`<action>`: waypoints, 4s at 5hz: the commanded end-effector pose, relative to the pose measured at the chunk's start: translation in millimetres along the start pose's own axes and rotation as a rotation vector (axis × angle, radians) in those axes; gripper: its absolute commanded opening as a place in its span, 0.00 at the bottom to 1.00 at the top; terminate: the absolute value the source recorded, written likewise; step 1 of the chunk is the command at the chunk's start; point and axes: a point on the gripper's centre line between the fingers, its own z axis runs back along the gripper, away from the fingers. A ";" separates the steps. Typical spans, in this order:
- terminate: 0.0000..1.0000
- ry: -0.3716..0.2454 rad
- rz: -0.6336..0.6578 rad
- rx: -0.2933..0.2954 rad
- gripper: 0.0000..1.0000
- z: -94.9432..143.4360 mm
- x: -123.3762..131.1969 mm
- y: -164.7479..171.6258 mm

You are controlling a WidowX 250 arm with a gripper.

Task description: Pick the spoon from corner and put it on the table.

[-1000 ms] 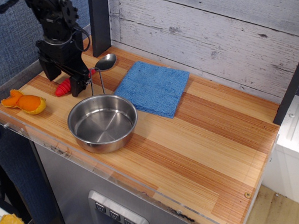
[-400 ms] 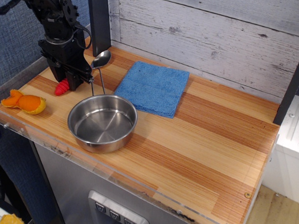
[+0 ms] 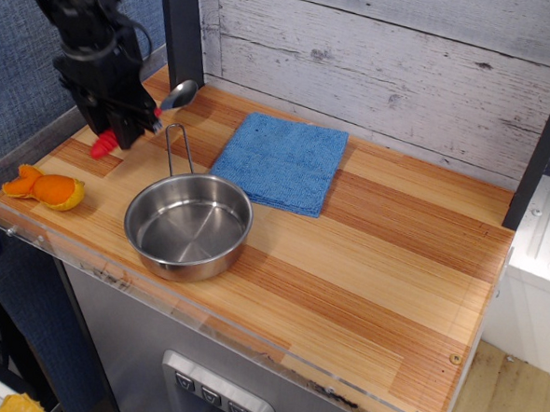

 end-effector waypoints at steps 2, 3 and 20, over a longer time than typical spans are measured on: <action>0.00 -0.172 0.021 -0.043 0.00 88.3 18.9 0.4; 0.00 -0.199 -0.030 -0.108 0.00 110.7 17.2 -28.5; 0.00 -0.065 -0.335 -0.289 1.00 49.6 -19.0 -223.0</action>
